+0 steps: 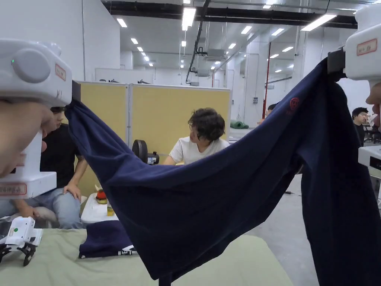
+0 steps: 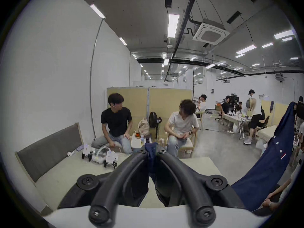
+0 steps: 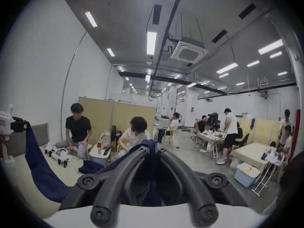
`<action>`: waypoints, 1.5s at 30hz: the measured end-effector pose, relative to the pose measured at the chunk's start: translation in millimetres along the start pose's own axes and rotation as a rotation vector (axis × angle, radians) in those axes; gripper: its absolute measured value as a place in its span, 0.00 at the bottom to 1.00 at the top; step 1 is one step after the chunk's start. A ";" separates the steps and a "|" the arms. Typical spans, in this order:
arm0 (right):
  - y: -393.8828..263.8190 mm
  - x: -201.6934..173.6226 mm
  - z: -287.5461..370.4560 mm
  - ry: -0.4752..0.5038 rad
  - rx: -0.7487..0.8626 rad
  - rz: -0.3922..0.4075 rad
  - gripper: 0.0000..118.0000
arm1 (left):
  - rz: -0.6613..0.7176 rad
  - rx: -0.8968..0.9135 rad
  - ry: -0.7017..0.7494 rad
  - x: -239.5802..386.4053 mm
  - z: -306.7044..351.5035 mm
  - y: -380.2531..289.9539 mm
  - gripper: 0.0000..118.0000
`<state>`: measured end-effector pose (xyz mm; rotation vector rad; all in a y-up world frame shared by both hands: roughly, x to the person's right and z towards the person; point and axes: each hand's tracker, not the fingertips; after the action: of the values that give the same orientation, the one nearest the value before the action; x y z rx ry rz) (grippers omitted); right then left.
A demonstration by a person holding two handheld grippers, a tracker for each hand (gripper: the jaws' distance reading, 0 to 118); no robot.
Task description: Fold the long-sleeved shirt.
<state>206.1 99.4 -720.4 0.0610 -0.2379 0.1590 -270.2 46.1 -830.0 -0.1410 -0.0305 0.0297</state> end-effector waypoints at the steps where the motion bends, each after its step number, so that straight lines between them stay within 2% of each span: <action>1: 9.3 -0.4 0.1 -0.003 0.005 0.002 0.05 | 0.005 0.011 -0.004 -0.1 0.9 11.1 0.03; 7: 38.3 -4.7 -19.5 -0.027 0.027 -0.008 0.05 | 0.043 0.034 -0.014 5.0 -11.1 53.8 0.03; 12: 47.1 -14.7 -58.0 -0.027 0.023 -0.004 0.05 | 0.009 0.052 -0.012 19.2 -39.0 67.6 0.03; 17: 40.9 -31.4 -118.7 -0.043 0.001 0.000 0.05 | -0.019 0.057 0.006 36.5 -88.3 68.2 0.03; 20: 35.1 -46.4 -140.9 -0.054 -0.003 0.010 0.05 | -0.091 0.095 0.030 54.3 -118.3 67.1 0.03; 29: -0.8 -82.5 -229.1 -0.065 0.053 0.001 0.05 | -0.053 0.179 0.019 81.1 -200.5 40.2 0.03; 34: -88.0 -97.9 -269.1 -0.049 0.013 0.012 0.05 | -0.027 0.147 -0.002 78.7 -250.2 -32.6 0.03; 37: -156.8 -105.7 -277.7 -0.042 -0.058 0.020 0.05 | -0.001 0.093 0.004 78.0 -271.7 -100.2 0.03; 42: -315.7 -118.2 -264.3 0.016 -0.263 -0.084 0.05 | 0.022 -0.114 -0.038 79.2 -281.5 -243.2 0.03; 44: -383.4 -124.9 -245.2 0.029 -0.363 -0.056 0.05 | 0.016 -0.226 -0.021 77.4 -274.3 -309.6 0.03; 45: -418.8 -130.8 -232.9 0.017 -0.410 -0.015 0.05 | 0.033 -0.279 -0.036 73.4 -269.2 -344.1 0.03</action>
<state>202.8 -314.6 -994.8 -0.3459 -0.2492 0.0938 -178.7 -329.8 -1045.7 -0.4199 -0.0684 0.0613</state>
